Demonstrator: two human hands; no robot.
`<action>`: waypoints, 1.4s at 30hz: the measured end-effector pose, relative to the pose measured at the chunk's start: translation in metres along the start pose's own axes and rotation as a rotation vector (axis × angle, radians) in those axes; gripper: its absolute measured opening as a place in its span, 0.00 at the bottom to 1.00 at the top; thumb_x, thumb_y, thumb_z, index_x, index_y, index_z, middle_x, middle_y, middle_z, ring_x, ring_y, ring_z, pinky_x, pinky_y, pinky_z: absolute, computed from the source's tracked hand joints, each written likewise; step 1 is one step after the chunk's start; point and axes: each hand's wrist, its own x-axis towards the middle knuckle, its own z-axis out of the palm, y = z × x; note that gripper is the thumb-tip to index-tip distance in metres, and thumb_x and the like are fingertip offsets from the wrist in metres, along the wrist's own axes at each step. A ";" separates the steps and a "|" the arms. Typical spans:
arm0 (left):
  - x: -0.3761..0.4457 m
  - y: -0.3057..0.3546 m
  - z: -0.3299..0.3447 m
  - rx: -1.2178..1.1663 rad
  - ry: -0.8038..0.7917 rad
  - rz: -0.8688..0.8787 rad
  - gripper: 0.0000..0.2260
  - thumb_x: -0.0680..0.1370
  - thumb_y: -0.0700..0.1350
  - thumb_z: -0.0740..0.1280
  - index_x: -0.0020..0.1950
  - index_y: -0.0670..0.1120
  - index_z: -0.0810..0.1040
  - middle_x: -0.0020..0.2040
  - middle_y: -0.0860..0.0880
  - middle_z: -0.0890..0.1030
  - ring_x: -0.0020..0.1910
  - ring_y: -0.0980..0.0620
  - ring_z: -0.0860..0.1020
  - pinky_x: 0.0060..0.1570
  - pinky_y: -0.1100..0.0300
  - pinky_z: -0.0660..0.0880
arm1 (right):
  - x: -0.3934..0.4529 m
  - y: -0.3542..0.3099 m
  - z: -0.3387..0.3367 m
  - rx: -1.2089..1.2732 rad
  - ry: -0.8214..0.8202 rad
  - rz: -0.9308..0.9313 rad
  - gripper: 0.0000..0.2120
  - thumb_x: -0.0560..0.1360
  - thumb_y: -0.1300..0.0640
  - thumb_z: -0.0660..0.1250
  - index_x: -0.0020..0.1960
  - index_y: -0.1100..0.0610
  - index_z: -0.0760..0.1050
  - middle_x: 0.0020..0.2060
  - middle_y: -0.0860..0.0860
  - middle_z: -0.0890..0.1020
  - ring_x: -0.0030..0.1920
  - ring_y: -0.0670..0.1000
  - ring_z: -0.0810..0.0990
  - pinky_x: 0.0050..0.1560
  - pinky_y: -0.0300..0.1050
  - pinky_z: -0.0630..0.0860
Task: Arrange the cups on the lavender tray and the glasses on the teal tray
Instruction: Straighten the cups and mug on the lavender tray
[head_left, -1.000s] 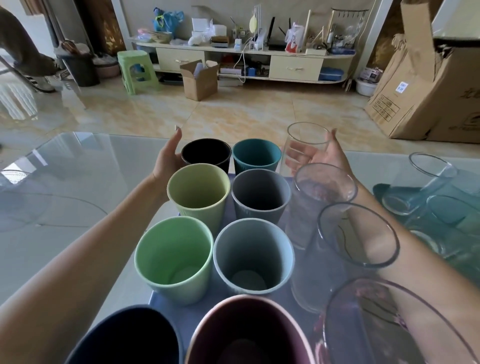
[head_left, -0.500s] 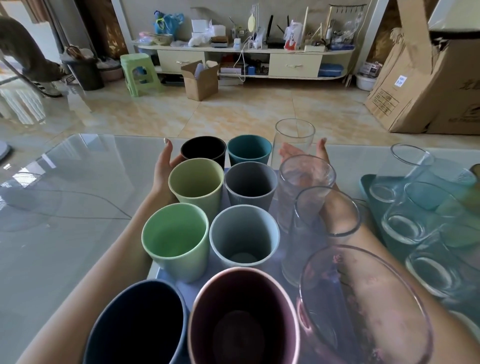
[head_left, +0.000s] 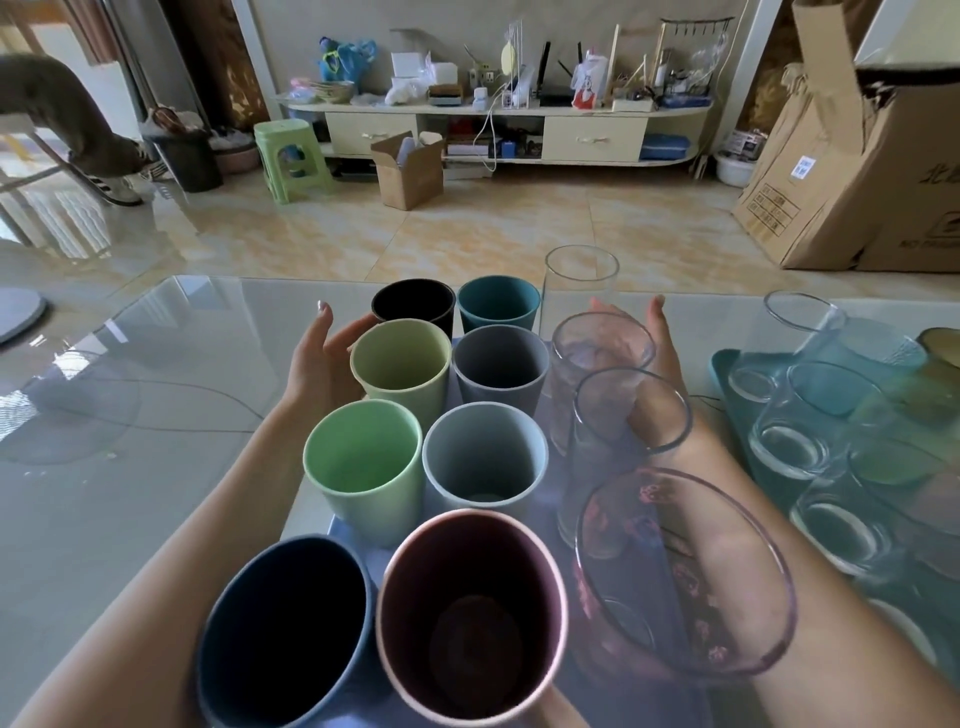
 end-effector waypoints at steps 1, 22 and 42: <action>-0.007 0.002 -0.005 -0.016 -0.006 0.001 0.30 0.79 0.61 0.48 0.39 0.48 0.86 0.42 0.46 0.86 0.38 0.47 0.84 0.35 0.56 0.81 | -0.006 -0.001 -0.003 -0.018 0.025 -0.029 0.32 0.78 0.34 0.44 0.63 0.53 0.74 0.63 0.53 0.77 0.62 0.57 0.76 0.64 0.58 0.72; -0.200 0.038 -0.015 0.781 0.100 -0.066 0.17 0.67 0.44 0.64 0.56 0.47 0.74 0.34 0.49 0.71 0.32 0.52 0.67 0.34 0.61 0.67 | -0.244 0.034 -0.034 -0.361 0.044 -0.125 0.33 0.68 0.81 0.51 0.64 0.54 0.69 0.64 0.50 0.76 0.65 0.47 0.73 0.65 0.46 0.72; -0.215 0.019 -0.016 0.977 0.067 0.099 0.03 0.75 0.37 0.66 0.42 0.44 0.76 0.28 0.46 0.71 0.21 0.52 0.68 0.19 0.65 0.69 | -0.296 0.074 0.019 -1.046 0.162 -0.682 0.15 0.74 0.40 0.56 0.33 0.47 0.62 0.26 0.44 0.67 0.30 0.43 0.68 0.30 0.39 0.62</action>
